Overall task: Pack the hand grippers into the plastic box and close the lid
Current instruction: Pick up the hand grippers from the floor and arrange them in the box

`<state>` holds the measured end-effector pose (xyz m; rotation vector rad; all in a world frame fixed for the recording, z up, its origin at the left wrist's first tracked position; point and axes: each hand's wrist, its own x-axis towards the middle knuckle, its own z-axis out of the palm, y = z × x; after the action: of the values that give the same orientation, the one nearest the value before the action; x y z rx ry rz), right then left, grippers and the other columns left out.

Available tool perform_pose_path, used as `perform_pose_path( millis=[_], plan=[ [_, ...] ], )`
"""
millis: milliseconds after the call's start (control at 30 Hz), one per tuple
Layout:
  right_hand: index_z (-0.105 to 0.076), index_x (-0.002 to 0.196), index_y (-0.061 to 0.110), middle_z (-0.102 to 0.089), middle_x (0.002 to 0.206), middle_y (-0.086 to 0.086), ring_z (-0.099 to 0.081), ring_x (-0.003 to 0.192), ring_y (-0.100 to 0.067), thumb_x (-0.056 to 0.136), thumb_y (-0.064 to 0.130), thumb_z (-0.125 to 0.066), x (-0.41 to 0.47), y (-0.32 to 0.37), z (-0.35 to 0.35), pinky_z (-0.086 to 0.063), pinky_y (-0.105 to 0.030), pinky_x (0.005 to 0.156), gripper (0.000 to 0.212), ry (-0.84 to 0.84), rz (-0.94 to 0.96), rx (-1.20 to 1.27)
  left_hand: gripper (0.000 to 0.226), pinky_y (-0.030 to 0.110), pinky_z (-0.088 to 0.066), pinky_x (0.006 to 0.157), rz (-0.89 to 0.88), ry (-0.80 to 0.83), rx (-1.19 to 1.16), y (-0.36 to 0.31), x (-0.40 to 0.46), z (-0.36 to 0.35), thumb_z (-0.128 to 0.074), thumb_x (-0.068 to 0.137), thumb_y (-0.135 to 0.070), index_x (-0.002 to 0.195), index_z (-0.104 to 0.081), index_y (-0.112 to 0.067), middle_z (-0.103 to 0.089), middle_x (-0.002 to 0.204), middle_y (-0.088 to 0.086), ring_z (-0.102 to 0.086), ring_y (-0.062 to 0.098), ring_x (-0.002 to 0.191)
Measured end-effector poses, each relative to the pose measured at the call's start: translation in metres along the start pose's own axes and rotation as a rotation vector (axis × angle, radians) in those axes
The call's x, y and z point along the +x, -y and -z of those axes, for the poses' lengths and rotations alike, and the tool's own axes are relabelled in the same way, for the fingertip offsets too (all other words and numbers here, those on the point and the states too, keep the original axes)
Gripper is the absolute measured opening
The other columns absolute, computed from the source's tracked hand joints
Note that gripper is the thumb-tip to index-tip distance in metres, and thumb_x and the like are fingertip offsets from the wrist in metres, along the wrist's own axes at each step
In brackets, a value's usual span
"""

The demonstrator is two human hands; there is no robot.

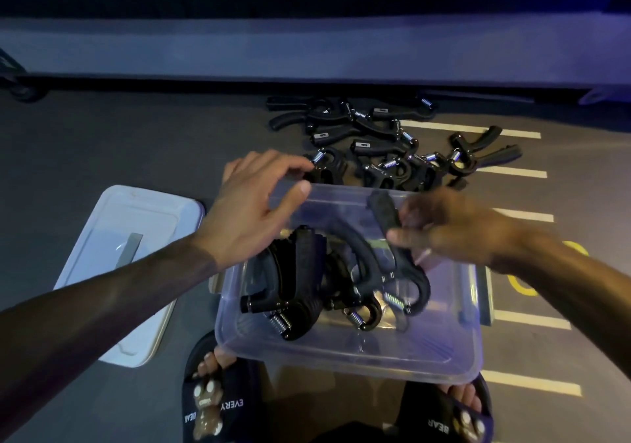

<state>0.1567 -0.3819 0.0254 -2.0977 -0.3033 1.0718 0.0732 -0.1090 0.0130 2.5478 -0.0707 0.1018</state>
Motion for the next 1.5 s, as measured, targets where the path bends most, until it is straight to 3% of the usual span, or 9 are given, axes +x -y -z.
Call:
perform_pose_path(
  millis=[167,267,400,533,667,967,1200,1367,1500],
  plan=[
    [-0.064,0.098,0.011,-0.07,0.092,-0.011,-0.069,0.088,-0.031,0.085,0.03,-0.072,0.022,-0.034,-0.053,-0.058,-0.041,0.079,0.024,-0.004,-0.185,-0.284,0.042,0.03,-0.025,0.104,-0.006,0.113,0.062,0.022,-0.007,-0.013,-0.035,0.105,-0.045,0.141,-0.049,-0.029,-0.054,0.132,-0.012,-0.046,0.011,0.125],
    [-0.061,0.104,0.013,-0.063,0.099,-0.003,-0.063,0.099,-0.025,0.087,0.034,-0.068,0.036,-0.041,-0.066,-0.045,-0.026,0.072,0.028,-0.088,-0.216,-0.421,0.043,0.031,-0.028,0.102,-0.016,0.133,0.099,0.029,-0.011,-0.019,-0.033,0.106,-0.044,0.143,-0.048,-0.028,-0.054,0.133,-0.011,-0.048,0.013,0.124],
    [-0.063,0.103,0.011,-0.068,0.103,-0.01,-0.065,0.097,-0.028,0.087,0.029,-0.068,0.047,-0.052,-0.077,-0.05,-0.027,0.075,0.025,-0.1,-0.243,-0.377,0.043,0.029,-0.029,0.098,-0.02,0.115,0.112,0.03,-0.011,-0.02,-0.033,0.106,-0.042,0.143,-0.049,-0.026,-0.055,0.133,-0.01,-0.048,0.014,0.121],
    [-0.062,0.106,0.011,-0.066,0.112,-0.012,-0.063,0.102,-0.028,0.085,0.025,-0.065,0.051,-0.062,-0.088,-0.041,-0.022,0.072,0.025,-0.097,-0.261,-0.417,0.043,0.027,-0.028,0.096,-0.02,0.117,0.113,0.03,-0.011,-0.021,-0.033,0.106,-0.042,0.143,-0.048,-0.026,-0.054,0.133,-0.01,-0.047,0.013,0.121],
    [-0.061,0.113,0.01,-0.065,0.114,-0.012,-0.063,0.105,-0.027,0.086,0.023,-0.064,0.051,-0.065,-0.091,-0.042,-0.022,0.073,0.03,-0.079,-0.285,-0.384,0.042,0.026,-0.027,0.095,-0.018,0.108,0.11,0.03,-0.011,-0.021,-0.034,0.106,-0.041,0.143,-0.049,-0.027,-0.054,0.134,-0.011,-0.046,0.011,0.12],
    [-0.064,0.107,0.011,-0.068,0.106,-0.011,-0.065,0.097,-0.026,0.086,0.02,-0.064,0.053,-0.065,-0.089,-0.051,-0.026,0.074,0.023,-0.098,-0.271,-0.294,0.045,0.032,-0.031,0.097,-0.012,0.117,0.11,0.03,-0.011,-0.02,-0.032,0.106,-0.044,0.144,-0.048,-0.027,-0.053,0.135,-0.01,-0.047,0.013,0.121],
    [-0.058,0.103,0.013,-0.063,0.103,-0.008,-0.059,0.089,-0.022,0.086,0.016,-0.063,0.051,-0.068,-0.093,-0.043,-0.024,0.068,0.017,-0.108,-0.306,-0.234,0.044,0.029,-0.028,0.096,-0.019,0.114,0.116,0.03,-0.012,-0.021,-0.032,0.106,-0.043,0.144,-0.048,-0.027,-0.053,0.135,-0.01,-0.046,0.012,0.121],
    [-0.061,0.093,0.012,-0.068,0.098,-0.012,-0.067,0.091,-0.029,0.083,0.014,-0.065,0.054,-0.067,-0.095,-0.059,-0.036,0.076,0.011,-0.135,-0.32,-0.16,0.043,0.03,-0.029,0.096,-0.016,0.119,0.114,0.03,-0.011,-0.021,-0.033,0.106,-0.043,0.143,-0.048,-0.027,-0.054,0.134,-0.009,-0.046,0.013,0.121],
    [-0.063,0.1,0.008,-0.067,0.1,-0.013,-0.067,0.093,-0.03,0.082,0.015,-0.066,0.055,-0.067,-0.094,-0.06,-0.043,0.078,0.02,-0.151,-0.338,-0.144,0.044,0.032,-0.031,0.097,-0.01,0.119,0.107,0.03,-0.011,-0.02,-0.032,0.106,-0.044,0.143,-0.048,-0.027,-0.054,0.134,-0.009,-0.046,0.014,0.121]
  ],
)
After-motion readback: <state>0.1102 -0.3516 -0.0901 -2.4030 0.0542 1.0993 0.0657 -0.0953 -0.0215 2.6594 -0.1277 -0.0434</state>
